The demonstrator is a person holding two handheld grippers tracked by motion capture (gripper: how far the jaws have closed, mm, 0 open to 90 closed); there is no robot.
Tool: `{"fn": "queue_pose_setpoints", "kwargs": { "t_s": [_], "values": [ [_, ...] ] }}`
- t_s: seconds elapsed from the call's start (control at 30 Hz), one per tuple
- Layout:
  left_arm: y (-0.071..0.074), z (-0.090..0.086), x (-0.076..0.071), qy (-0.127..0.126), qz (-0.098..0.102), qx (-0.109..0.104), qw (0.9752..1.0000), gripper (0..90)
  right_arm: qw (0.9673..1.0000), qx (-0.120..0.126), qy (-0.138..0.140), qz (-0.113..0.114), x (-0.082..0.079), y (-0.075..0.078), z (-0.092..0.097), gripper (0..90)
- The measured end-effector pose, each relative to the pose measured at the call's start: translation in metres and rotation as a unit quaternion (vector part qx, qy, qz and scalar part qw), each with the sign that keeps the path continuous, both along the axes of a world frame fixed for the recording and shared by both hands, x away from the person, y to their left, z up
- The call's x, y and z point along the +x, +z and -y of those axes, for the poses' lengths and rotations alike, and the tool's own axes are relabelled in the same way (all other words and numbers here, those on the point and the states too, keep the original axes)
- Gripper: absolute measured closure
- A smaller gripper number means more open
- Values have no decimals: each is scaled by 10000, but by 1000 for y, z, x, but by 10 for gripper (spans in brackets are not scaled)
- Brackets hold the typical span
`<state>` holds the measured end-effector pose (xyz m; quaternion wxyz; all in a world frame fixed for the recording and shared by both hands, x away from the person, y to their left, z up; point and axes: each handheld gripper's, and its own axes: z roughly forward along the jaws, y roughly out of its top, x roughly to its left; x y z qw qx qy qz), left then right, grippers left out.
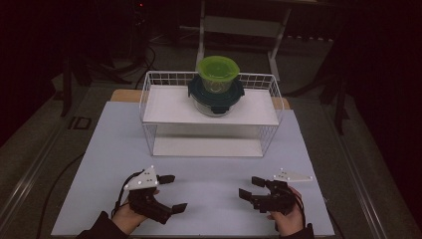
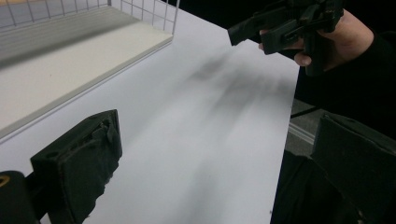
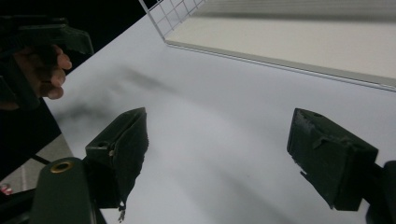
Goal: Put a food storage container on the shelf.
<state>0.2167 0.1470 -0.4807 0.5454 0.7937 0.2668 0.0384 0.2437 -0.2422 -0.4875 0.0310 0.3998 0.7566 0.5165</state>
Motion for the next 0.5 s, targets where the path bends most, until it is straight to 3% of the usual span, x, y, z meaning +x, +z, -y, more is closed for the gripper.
{"fn": "queue_pose_setpoints", "kwargs": {
  "t_s": [0.13,0.3,0.5],
  "values": [
    [-8,-8,-4,109,42,63,9999,13,9998,-58,-48,161,-3,-8,7,186],
    [-14,-17,-5,185,1,-66,9998,13,9998,-107,-129,134,-8,-13,16,184],
    [-25,-21,-9,220,-16,35,9997,13,9992,-111,-332,200,-14,-14,29,184]
  ]
}}
